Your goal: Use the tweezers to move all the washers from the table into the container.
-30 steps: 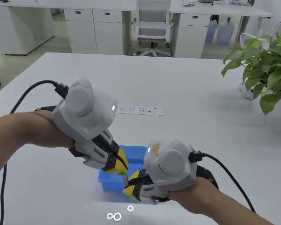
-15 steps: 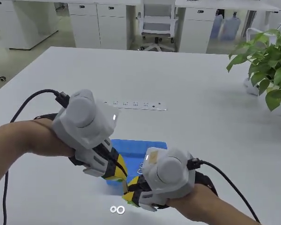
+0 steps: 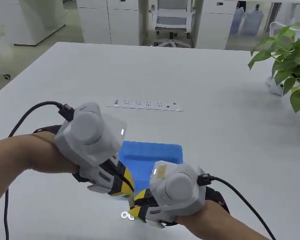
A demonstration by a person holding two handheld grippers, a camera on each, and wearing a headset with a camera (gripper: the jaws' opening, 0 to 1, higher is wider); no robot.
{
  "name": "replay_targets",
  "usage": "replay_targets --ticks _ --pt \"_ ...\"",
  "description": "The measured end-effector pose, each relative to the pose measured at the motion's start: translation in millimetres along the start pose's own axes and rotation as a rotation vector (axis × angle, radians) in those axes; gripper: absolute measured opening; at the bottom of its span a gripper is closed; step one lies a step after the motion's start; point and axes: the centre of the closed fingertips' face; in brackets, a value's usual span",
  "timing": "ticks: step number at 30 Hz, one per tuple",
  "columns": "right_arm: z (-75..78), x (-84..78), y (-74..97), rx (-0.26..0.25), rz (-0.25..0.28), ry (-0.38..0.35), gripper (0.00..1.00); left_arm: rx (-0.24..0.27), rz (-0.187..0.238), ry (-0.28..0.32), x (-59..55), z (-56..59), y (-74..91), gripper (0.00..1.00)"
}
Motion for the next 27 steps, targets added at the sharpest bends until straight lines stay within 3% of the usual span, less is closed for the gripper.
replay_targets --ticks 6,27 --pt "-4.9 -3.2 -5.8 0.016 -0.009 0.007 0.11 0.002 -0.008 0.011 -8.0 2.8 -1.1 0.05" --pt "-7.0 -3.0 -4.3 0.001 0.001 0.033 0.12 0.01 0.024 0.007 -4.4 5.2 0.3 0.05"
Point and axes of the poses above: the centre of the closed fingertips' face, and the gripper's own axes: y roughly backward along the fingers, z roughly to its right, x roughly out of its top, and after that the axes turned 9 degrees about z, right-handed
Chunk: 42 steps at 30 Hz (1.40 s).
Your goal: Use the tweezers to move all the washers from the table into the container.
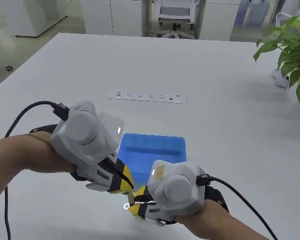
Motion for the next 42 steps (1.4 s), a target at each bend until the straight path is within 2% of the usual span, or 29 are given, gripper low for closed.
replay_targets --ticks 15,27,33,42 --pt "-2.6 -1.5 1.6 -0.003 0.0 0.004 0.12 -0.009 0.002 -0.003 0.1 1.6 -2.3 0.05" --pt "-0.6 -4.3 0.1 -0.008 -0.005 0.005 0.13 -0.007 -0.002 -0.001 -2.3 -0.7 -3.8 0.05" --pt "-3.0 -6.6 1.1 0.001 -0.011 0.007 0.16 -0.002 -0.004 0.004 -2.5 -4.0 -3.5 0.05" --pt "0.1 -6.8 -0.1 -0.001 -0.001 -0.011 0.13 -0.003 -0.005 0.007 -2.7 -3.9 -3.5 0.05"
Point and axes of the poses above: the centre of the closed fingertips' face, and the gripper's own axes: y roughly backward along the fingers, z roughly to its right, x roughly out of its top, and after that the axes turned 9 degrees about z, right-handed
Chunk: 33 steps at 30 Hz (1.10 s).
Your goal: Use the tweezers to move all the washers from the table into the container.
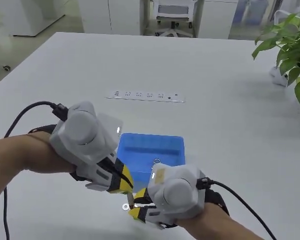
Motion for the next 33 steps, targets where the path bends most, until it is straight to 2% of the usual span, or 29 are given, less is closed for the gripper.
replay_targets --ticks 19,33 --pt "0.0 -0.4 0.7 0.006 0.015 -0.043 0.09 -0.008 0.003 0.004 0.4 0.7 -0.6 0.05" --pt "-5.1 2.6 3.4 0.01 0.01 -0.041 0.09 -0.019 -0.003 0.002 2.0 3.7 2.6 0.05"
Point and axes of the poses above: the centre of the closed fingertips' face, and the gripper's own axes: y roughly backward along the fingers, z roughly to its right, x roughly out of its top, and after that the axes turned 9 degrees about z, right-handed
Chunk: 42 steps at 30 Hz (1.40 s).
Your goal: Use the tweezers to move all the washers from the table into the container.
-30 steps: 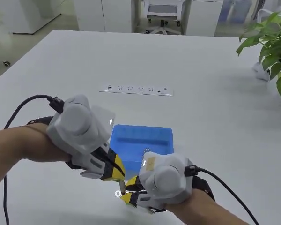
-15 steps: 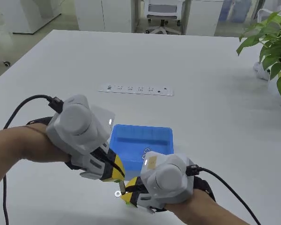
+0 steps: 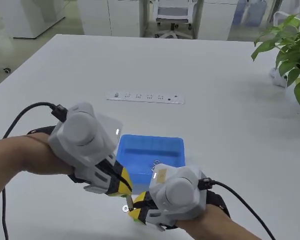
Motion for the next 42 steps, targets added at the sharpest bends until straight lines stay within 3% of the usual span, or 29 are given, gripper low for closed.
replay_targets --ticks 22,42 --pt "8.5 23.1 20.9 -0.037 0.005 0.014 0.09 -0.016 0.01 -0.021 26.5 -0.7 16.5 0.05" --pt "41.3 50.0 36.7 -0.085 0.036 0.021 0.09 -0.001 0.019 -0.064 52.5 -29.4 36.2 0.05"
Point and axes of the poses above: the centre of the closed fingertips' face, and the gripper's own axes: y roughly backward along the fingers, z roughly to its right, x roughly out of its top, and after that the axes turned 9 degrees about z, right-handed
